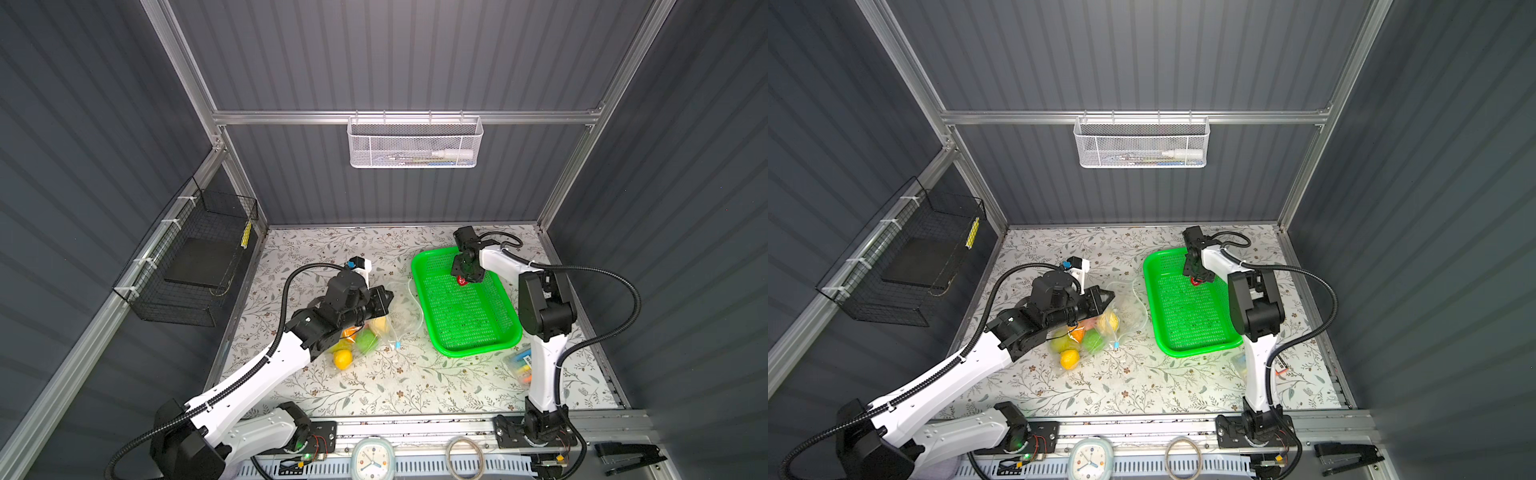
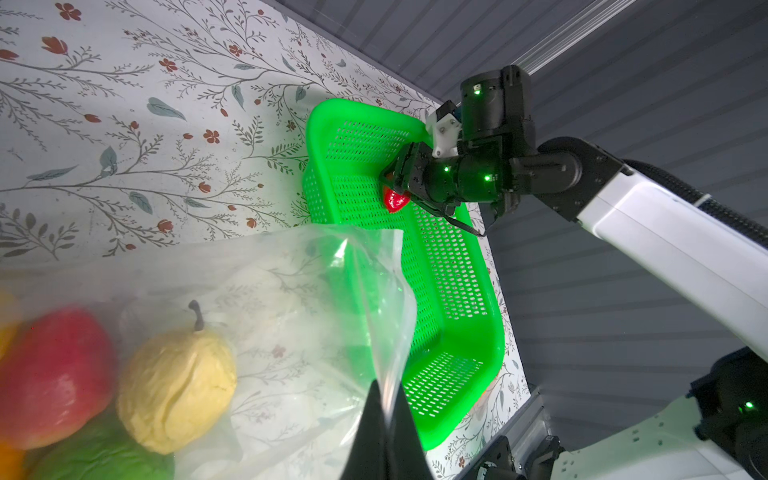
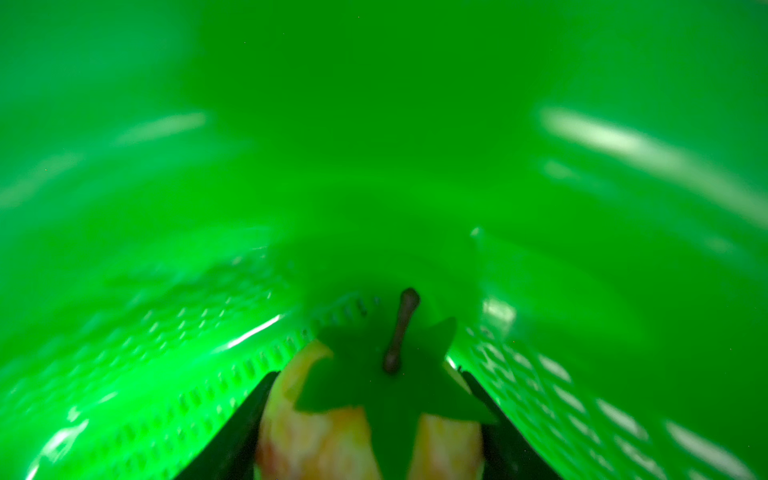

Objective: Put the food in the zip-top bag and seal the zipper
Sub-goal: 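Lift the red fruit and carry it toward the bag held by the left gripper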

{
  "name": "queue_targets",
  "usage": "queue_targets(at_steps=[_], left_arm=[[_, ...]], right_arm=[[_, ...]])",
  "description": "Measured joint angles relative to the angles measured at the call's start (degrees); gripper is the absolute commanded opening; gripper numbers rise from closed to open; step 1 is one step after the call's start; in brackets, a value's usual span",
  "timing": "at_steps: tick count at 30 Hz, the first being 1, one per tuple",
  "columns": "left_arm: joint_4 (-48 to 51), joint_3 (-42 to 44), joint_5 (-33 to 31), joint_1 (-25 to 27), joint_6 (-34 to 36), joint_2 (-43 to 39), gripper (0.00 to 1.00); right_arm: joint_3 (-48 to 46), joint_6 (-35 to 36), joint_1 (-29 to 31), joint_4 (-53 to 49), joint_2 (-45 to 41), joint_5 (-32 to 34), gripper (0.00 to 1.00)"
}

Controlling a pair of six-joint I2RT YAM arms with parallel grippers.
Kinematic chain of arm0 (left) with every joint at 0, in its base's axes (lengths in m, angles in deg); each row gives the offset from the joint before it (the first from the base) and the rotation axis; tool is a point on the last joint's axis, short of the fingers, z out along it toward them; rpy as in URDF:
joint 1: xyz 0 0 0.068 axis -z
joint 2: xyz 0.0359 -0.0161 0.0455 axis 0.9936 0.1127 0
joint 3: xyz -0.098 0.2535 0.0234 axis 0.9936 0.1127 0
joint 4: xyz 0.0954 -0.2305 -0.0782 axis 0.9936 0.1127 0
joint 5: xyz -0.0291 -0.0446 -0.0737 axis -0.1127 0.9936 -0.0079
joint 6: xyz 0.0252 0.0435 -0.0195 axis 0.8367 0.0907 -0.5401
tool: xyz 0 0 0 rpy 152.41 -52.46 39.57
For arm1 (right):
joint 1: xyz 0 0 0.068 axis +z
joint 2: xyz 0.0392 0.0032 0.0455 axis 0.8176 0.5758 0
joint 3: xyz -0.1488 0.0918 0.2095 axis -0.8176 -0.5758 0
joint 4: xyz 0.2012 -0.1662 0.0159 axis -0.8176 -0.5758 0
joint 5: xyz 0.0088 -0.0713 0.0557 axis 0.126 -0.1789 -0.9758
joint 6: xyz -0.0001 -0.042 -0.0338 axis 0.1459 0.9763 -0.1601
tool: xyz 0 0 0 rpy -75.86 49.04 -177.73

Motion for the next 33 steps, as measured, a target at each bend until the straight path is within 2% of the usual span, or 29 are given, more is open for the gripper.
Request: queue_targets(at_steps=[9, 18, 26, 33], left_arm=[[-0.1, 0.0, 0.0, 0.0, 0.0, 0.0, 0.0], [-0.5, 0.0, 0.1, 0.0, 0.0, 1.3, 0.0], [-0.5, 0.0, 0.1, 0.0, 0.0, 2.7, 0.0], [-0.5, 0.0, 0.3, 0.0, 0.0, 3.4, 0.0]], right_arm=[[-11.2, 2.7, 0.0, 6.0, -19.3, -7.8, 0.54], [-25.4, 2.4, 1.2, 12.5, -36.2, -20.4, 0.51], [-32.2, 2.2, 11.3, 16.4, -46.9, -26.3, 0.52], [-34.0, 2.0, 20.5, 19.2, -49.0, -27.2, 0.52]])
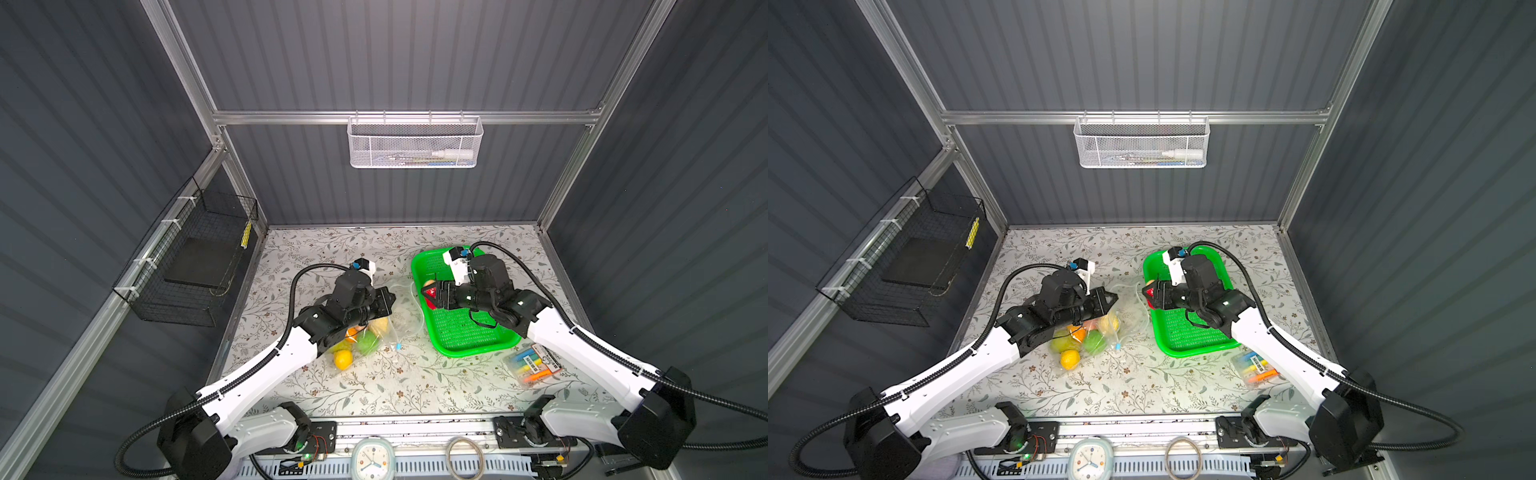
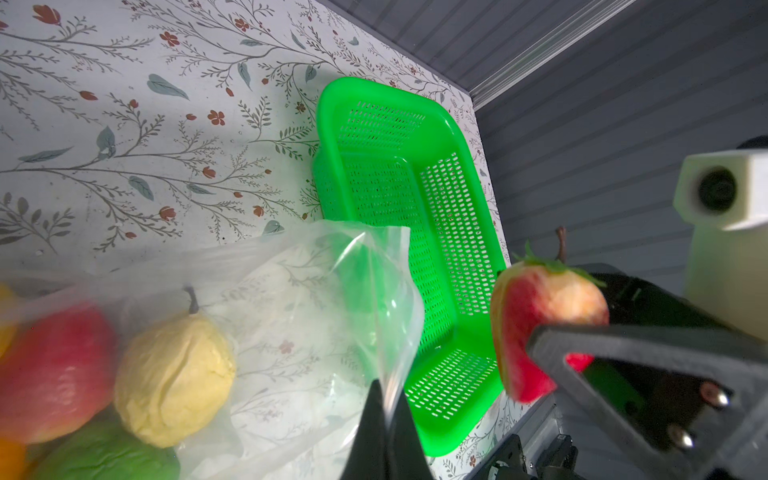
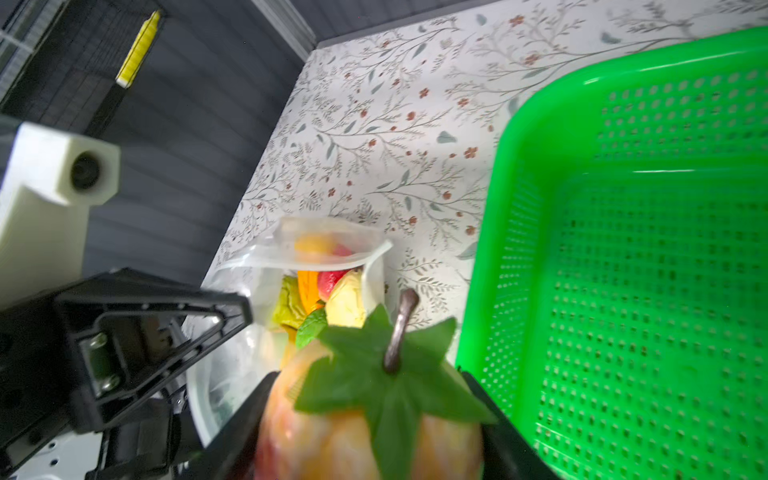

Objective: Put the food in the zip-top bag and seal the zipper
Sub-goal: 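Lift the red fruit and carry it toward the bag held by the left gripper, then lower the red fruit into the bag and open the right gripper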

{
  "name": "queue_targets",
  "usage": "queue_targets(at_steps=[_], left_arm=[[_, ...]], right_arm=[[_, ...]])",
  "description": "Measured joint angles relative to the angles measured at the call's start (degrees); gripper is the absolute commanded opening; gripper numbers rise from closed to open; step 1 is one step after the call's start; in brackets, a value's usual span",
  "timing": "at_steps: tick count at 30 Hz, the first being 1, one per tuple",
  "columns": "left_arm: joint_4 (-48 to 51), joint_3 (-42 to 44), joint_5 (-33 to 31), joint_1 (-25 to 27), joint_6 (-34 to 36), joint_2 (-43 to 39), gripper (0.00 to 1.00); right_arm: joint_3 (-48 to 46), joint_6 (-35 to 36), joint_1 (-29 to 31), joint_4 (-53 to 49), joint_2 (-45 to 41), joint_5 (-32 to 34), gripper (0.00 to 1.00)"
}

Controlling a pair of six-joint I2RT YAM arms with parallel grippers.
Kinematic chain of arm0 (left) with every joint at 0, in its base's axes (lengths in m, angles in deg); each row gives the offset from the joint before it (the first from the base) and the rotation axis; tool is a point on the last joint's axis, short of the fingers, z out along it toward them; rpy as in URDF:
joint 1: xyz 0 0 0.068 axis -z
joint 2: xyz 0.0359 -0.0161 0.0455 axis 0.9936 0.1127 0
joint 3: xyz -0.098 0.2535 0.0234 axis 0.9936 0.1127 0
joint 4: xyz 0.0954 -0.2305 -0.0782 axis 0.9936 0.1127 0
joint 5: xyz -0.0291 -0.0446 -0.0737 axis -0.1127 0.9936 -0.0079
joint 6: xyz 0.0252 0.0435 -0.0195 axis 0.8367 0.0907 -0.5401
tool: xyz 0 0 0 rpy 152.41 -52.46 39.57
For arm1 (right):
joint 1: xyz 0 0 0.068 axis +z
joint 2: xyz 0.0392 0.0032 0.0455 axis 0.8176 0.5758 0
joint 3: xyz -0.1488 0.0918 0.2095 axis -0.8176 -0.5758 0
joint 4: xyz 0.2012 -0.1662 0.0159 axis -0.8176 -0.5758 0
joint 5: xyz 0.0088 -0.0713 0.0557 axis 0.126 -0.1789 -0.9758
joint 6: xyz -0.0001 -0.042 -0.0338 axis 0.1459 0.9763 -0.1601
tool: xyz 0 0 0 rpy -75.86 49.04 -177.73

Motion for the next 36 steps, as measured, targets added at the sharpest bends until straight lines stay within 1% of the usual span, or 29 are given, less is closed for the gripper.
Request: queue_targets(at_steps=[3, 7, 15, 25, 33, 36], left_arm=[[0.0, 0.0, 0.2, 0.0, 0.0, 0.0, 0.0], [0.0, 0.0, 0.4, 0.0, 0.0, 0.0, 0.0], [0.1, 0.0, 0.4, 0.0, 0.0, -0.3, 0.0], [0.0, 0.0, 0.3, 0.0, 0.0, -0.3, 0.0], [0.0, 0.0, 0.1, 0.0, 0.0, -0.4, 0.0], [0.0, 0.0, 0.1, 0.0, -0.1, -0.4, 0.0]], right_arm=[[0.0, -0.1, 2.8, 1.0, 1.2, 0.2, 0.52], [0.4, 0.0, 5.7, 1.8, 5.1, 0.6, 0.52], [2.9, 0.5, 8.8, 1.7, 12.2, 3.2, 0.52], [8.5, 1.8, 11.3, -1.8, 20.2, 12.2, 0.54], [8.7, 2.4, 12.1, -5.2, 22.0, 18.2, 0.59], [9.4, 3.1, 12.5, -6.6, 22.3, 20.3, 0.63]])
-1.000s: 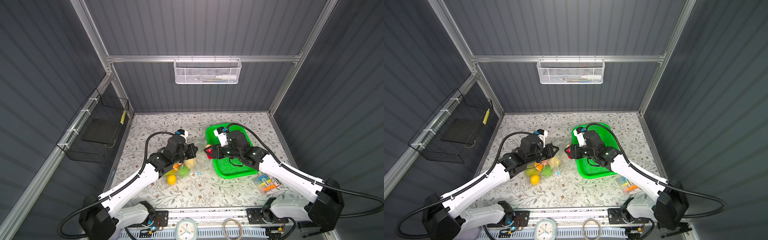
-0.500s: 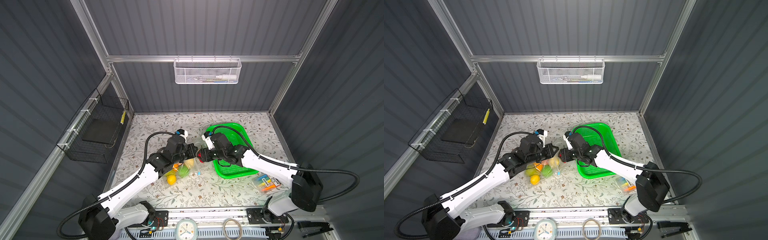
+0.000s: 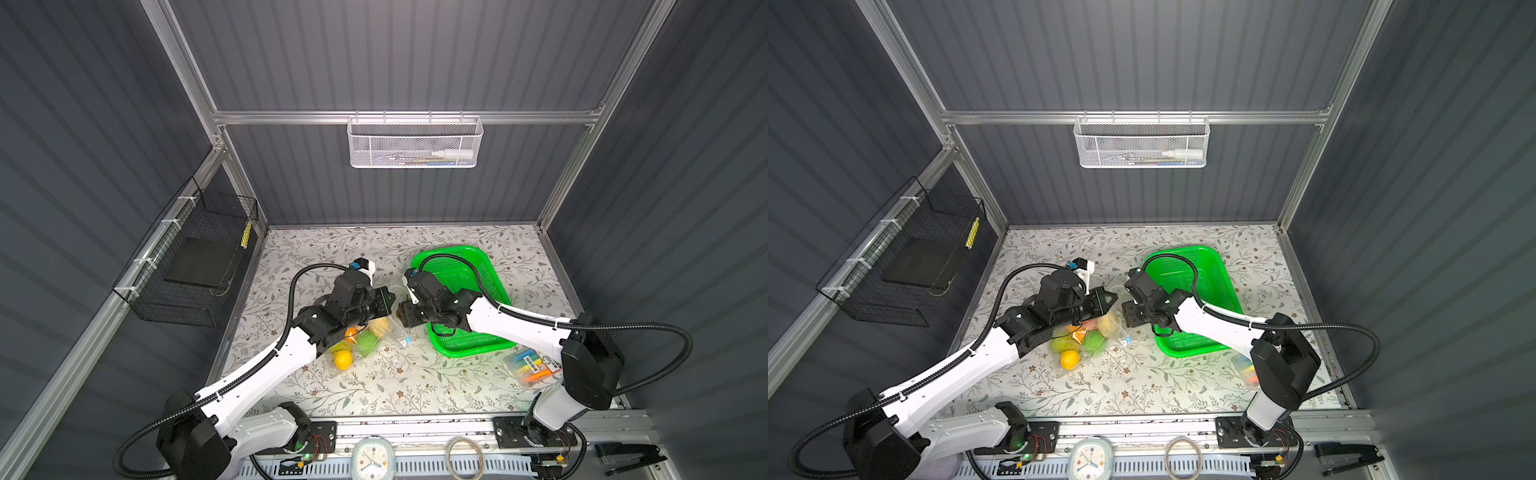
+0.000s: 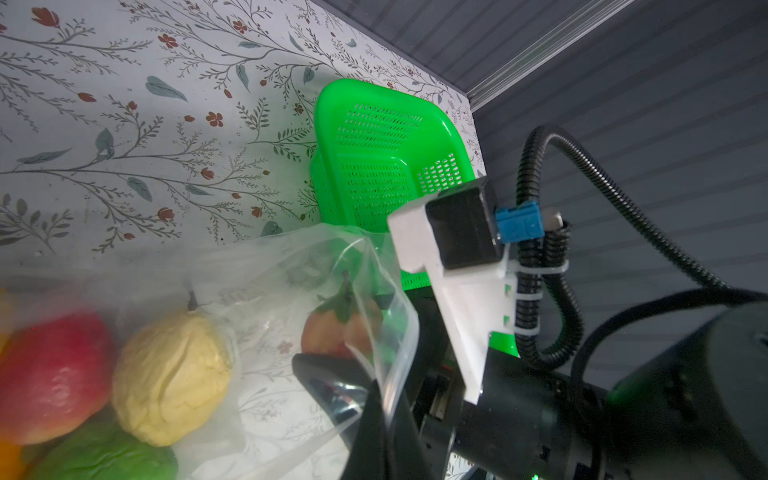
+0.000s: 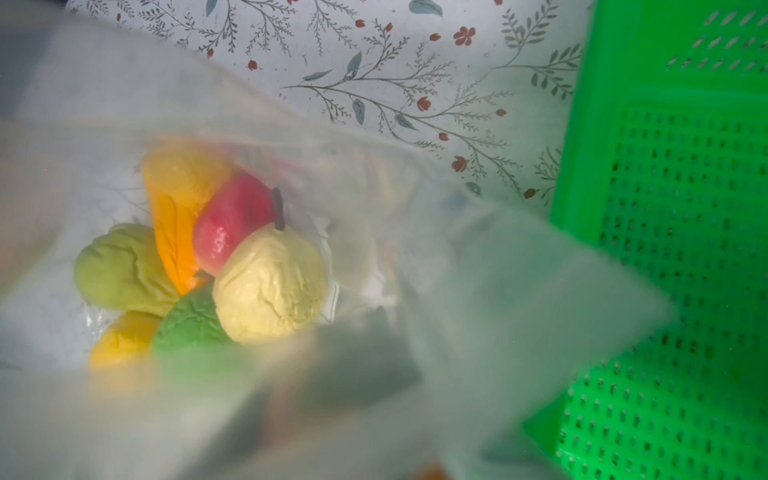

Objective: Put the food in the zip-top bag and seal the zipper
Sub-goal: 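Lower the red fruit into the bag and open the right gripper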

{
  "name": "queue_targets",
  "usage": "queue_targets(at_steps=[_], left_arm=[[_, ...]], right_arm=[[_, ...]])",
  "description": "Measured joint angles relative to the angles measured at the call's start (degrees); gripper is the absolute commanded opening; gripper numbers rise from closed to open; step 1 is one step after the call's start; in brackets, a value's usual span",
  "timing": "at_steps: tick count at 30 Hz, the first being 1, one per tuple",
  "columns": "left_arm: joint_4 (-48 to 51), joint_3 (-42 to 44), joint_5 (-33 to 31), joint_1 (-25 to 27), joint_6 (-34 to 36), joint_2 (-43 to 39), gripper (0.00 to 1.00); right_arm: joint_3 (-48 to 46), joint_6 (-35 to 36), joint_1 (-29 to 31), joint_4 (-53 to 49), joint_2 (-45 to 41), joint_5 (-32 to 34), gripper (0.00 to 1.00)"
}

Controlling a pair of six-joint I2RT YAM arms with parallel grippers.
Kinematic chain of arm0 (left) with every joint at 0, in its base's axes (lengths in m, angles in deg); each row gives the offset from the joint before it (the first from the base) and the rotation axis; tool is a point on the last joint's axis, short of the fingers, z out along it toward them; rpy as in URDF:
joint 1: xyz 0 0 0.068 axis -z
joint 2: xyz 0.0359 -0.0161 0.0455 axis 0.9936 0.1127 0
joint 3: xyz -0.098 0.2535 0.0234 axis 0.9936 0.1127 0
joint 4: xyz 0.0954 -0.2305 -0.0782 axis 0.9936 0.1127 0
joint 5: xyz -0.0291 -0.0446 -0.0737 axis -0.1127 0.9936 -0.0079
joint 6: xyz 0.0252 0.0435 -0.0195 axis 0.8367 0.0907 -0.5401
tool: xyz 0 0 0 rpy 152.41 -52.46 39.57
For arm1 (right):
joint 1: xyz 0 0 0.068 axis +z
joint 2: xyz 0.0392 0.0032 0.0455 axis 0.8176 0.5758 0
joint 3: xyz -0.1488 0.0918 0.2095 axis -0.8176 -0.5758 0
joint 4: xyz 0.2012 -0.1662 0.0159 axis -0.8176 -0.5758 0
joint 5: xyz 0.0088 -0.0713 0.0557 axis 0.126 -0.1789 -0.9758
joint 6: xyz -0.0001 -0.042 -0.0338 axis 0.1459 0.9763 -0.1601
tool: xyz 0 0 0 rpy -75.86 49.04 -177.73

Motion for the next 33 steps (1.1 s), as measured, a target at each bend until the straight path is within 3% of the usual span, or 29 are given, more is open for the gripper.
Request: queue_targets(at_steps=[16, 28, 33], left_arm=[[-0.7, 0.0, -0.4, 0.0, -0.9, -0.3, 0.0], [-1.1, 1.9, -1.5, 0.0, -2.1, -2.8, 0.0], [-1.0, 2.2, -2.8, 0.0, -2.5, -3.6, 0.0]], right_arm=[[1.0, 1.7, 0.4, -2.1, -3.7, -1.0, 0.89], [1.5, 2.7, -2.0, -2.3, -18.5, -1.2, 0.91], [1.0, 2.8, -5.5, -5.2, -19.8, 0.4, 0.81]])
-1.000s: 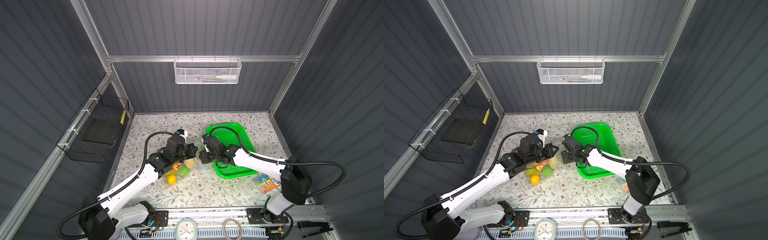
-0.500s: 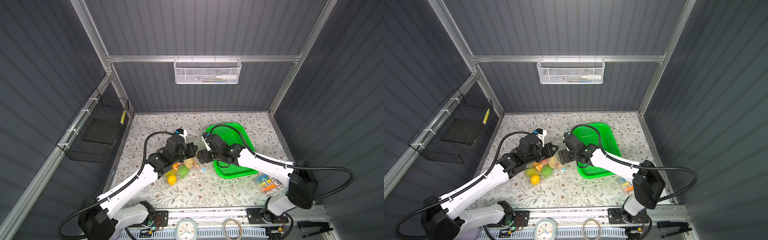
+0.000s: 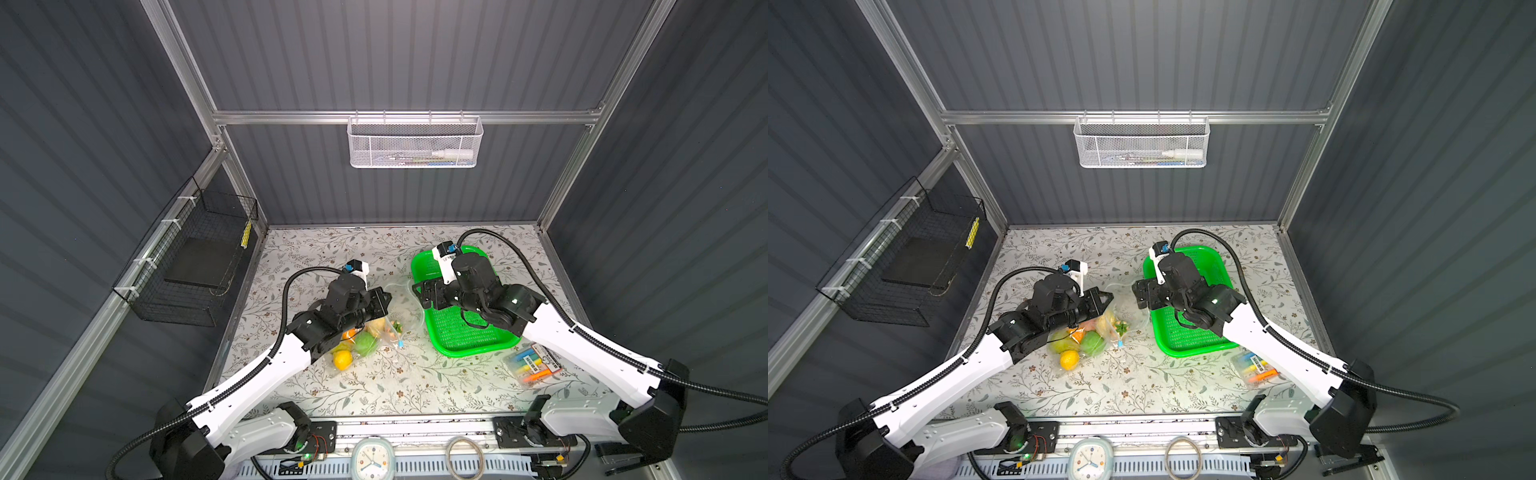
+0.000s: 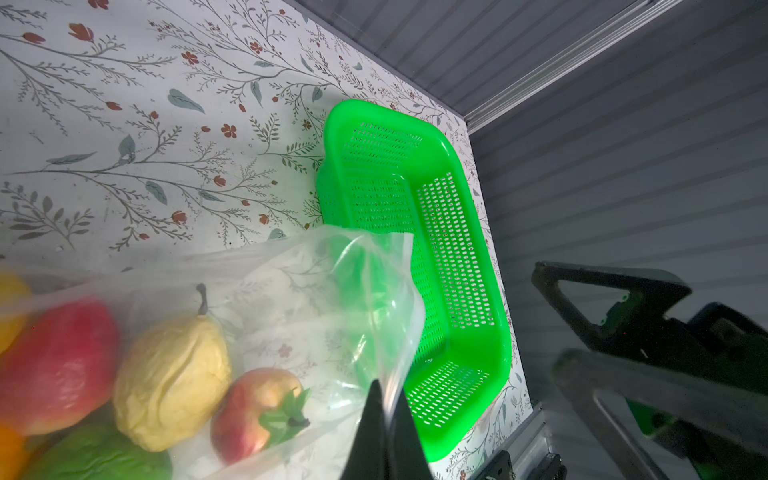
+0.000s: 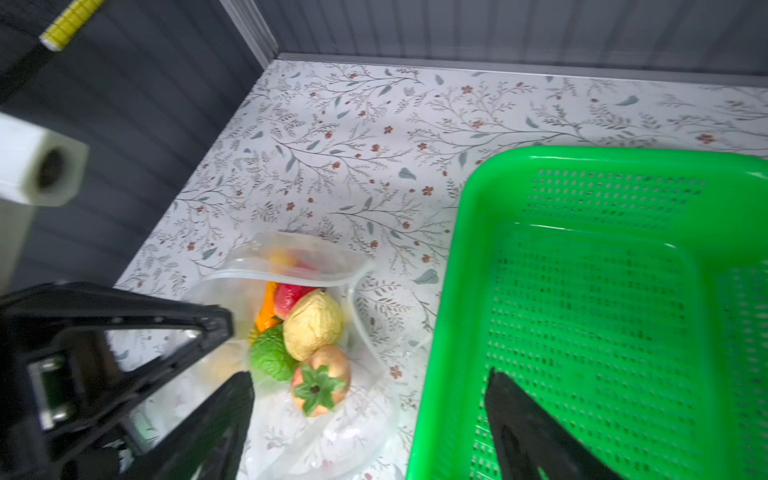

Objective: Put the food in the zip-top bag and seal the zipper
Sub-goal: 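Lower the red fruit into the bag and open the right gripper, then withdraw the right gripper from the bag back over the basket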

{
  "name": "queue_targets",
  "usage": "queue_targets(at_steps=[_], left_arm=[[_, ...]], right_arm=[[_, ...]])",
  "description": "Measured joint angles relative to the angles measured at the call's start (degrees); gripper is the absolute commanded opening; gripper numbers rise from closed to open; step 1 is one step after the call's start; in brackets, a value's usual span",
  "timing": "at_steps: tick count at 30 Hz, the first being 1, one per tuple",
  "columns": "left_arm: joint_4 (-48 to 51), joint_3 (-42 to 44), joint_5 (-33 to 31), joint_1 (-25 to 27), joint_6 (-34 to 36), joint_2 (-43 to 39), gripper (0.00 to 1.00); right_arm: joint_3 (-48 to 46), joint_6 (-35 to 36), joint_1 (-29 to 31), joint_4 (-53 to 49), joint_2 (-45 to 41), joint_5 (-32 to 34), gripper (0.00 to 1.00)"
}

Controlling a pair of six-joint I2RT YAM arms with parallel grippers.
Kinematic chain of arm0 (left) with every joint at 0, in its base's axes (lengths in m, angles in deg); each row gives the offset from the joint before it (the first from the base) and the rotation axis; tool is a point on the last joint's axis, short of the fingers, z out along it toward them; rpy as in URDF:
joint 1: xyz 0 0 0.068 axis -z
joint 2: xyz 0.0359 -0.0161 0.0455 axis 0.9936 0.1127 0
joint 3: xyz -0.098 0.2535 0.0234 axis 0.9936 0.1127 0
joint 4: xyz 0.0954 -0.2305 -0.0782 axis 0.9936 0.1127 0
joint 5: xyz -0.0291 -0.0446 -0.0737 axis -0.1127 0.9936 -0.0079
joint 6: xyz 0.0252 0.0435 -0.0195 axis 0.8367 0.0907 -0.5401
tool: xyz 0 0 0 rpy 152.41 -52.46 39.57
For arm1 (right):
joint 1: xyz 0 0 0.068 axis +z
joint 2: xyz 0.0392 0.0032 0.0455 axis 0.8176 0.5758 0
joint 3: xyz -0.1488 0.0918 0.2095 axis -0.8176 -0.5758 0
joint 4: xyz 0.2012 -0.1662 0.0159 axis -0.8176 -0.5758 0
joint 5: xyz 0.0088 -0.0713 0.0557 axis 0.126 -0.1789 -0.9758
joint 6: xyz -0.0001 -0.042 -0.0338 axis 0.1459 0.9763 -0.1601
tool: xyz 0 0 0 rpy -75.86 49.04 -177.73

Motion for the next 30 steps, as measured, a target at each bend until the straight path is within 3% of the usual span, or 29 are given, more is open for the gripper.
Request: queue_targets(at_steps=[7, 17, 24, 30], left_arm=[[0.2, 0.9, -2.2, 0.0, -0.4, -1.6, 0.0], [1.2, 1.1, -4.5, 0.0, -0.5, -4.3, 0.0], [1.5, 1.2, -4.6, 0.0, -0.6, -4.4, 0.0], [1.5, 1.3, -4.7, 0.0, -0.6, -4.4, 0.0]], right_arm=[[-5.6, -0.9, -3.0, -3.0, 0.4, -0.3, 0.57], [-7.2, -3.7, -2.5, -0.9, 9.9, -5.8, 0.53], [-5.0, -3.4, -1.8, -2.0, 17.1, -2.9, 0.46], [-3.0, -2.8, -1.6, -2.1, 19.9, -0.2, 0.34]])
